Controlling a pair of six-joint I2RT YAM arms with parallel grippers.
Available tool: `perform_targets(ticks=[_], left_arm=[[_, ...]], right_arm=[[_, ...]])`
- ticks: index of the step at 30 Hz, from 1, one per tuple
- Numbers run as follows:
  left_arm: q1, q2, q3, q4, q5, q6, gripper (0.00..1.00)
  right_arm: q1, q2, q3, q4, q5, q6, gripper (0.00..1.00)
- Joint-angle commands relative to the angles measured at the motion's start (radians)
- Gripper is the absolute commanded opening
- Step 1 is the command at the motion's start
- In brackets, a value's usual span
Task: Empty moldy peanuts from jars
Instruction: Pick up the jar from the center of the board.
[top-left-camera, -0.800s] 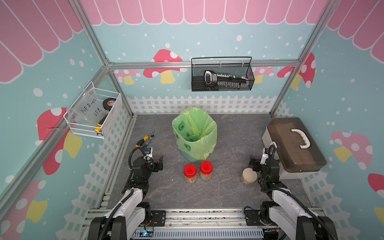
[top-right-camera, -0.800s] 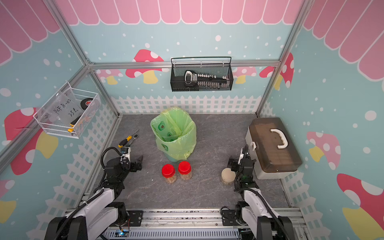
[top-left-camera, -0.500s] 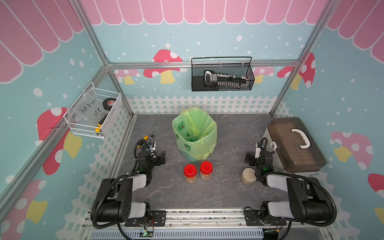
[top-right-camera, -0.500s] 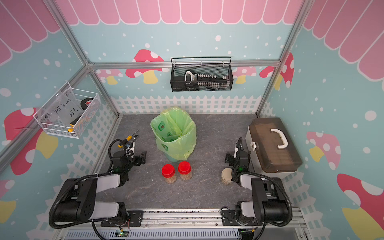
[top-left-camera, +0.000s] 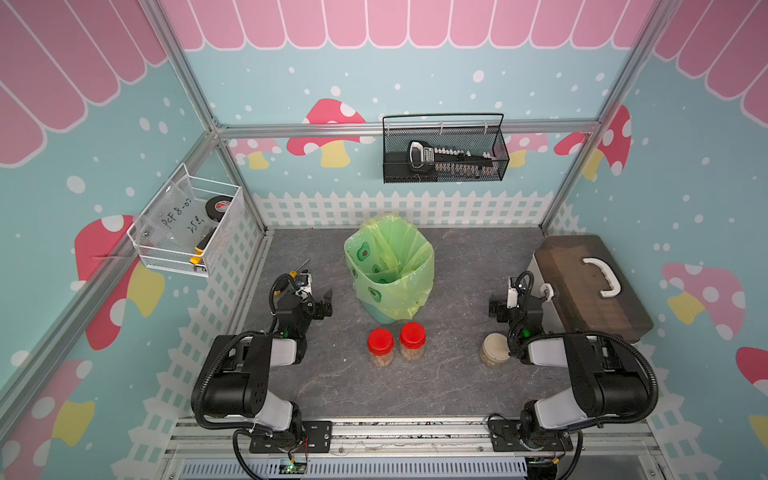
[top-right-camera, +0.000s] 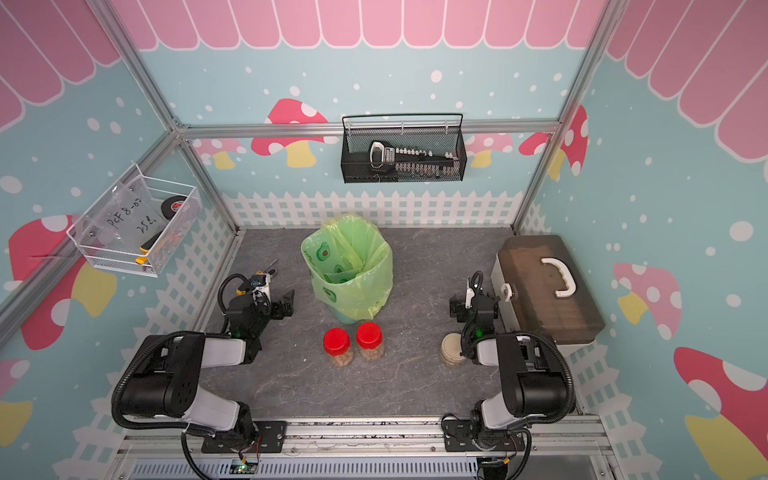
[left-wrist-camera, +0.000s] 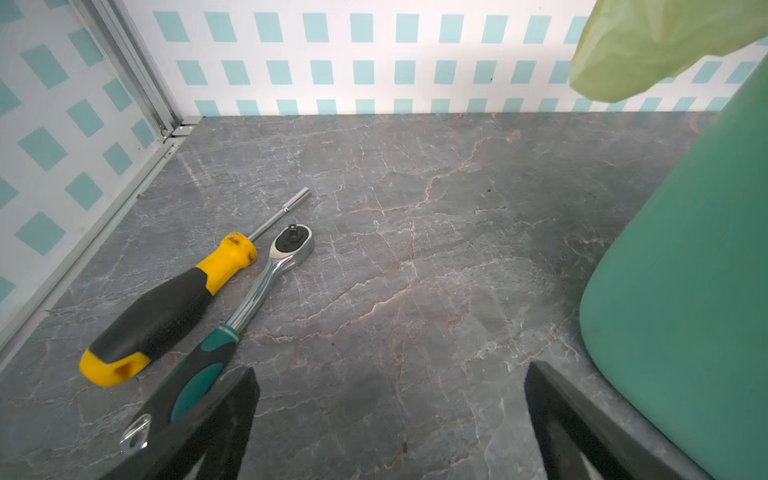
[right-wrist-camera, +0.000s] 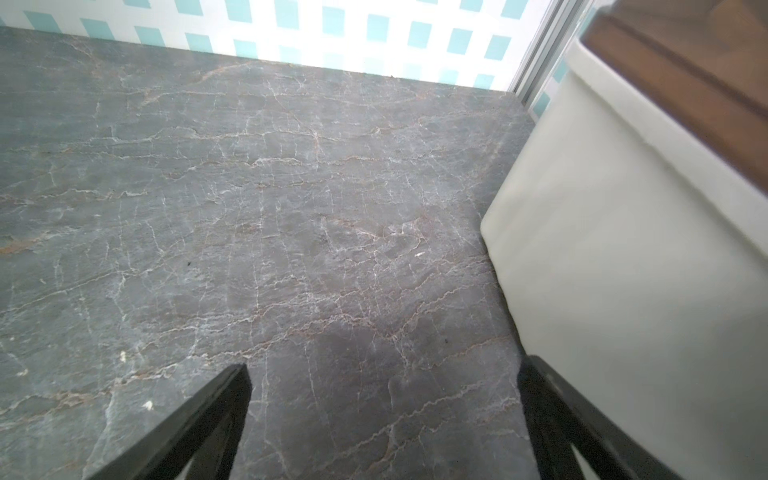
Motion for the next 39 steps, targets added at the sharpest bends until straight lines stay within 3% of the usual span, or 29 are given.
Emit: perform_targets(ticks=[1, 5, 9, 10, 12, 13, 14, 15, 17, 19, 20, 24, 27, 31, 34, 39], left_arm=[[-0.018, 0.009, 0.021, 0.085, -0.076, -0.047, 0.99], [-0.027, -0.035, -0.018, 0.125, -0.231, -0.094, 0.99], [-0.091, -0.248, 0.002, -0.083, -0.398, -0.076, 0.99], [-0.097, -0.315, 0.011, -0.152, -0.399, -0.121, 0.99], [-0.085, -0.462, 0.049, -0.374, -0.392, -0.330, 0.99], [-0.084, -0.500, 0.051, -0.420, -0.391, -0.399, 0.99], [-0.078, -0.518, 0.030, -0.389, -0.365, -0.442, 0.99], [-0.067, -0.522, 0.012, -0.357, -0.312, -0.481, 0.99], [-0.054, -0.516, 0.018, -0.358, -0.200, -0.519, 0.95], [-0.063, -0.516, 0.052, -0.422, -0.105, -0.525, 0.93], [-0.079, -0.529, 0.061, -0.456, -0.089, -0.526, 0.92], [-0.155, -0.658, 0.042, -0.598, -0.154, -0.520, 0.85], [-0.194, -0.782, 0.017, -0.736, -0.208, -0.547, 0.82], [-0.272, -0.902, -0.041, -0.848, -0.197, -0.566, 0.80], [-0.376, -0.925, -0.102, -0.845, -0.241, -0.585, 0.80], [-0.542, -0.910, -0.152, -0.809, -0.339, -0.607, 0.81]], right_arm=[[0.012, 0.009, 0.027, 0.068, 0.048, -0.029, 0.99], [0.012, -0.093, 0.102, -0.143, 0.175, 0.024, 0.99], [0.013, -0.187, 0.233, -0.408, 0.156, 0.068, 0.99], [0.013, -0.205, 0.273, -0.484, 0.160, 0.105, 0.99], [0.011, -0.250, 0.351, -0.640, 0.159, 0.210, 0.99], [0.011, -0.271, 0.368, -0.663, 0.122, 0.234, 0.98], [0.009, -0.294, 0.377, -0.666, 0.037, 0.223, 0.80], [0.009, -0.316, 0.392, -0.679, -0.052, 0.210, 0.68], [0.009, -0.335, 0.448, -0.750, -0.187, 0.208, 0.67], [0.009, -0.331, 0.525, -0.857, -0.312, 0.206, 0.74], [0.011, -0.325, 0.561, -0.911, -0.374, 0.207, 0.76], [0.031, -0.332, 0.607, -1.021, -0.574, 0.257, 0.68], [0.110, -0.364, 0.617, -1.120, -0.599, 0.235, 0.65], [0.264, -0.421, 0.621, -1.229, -0.523, 0.210, 0.64], [0.355, -0.441, 0.619, -1.262, -0.509, 0.239, 0.57], [0.535, -0.444, 0.650, -1.321, -0.459, 0.246, 0.57]])
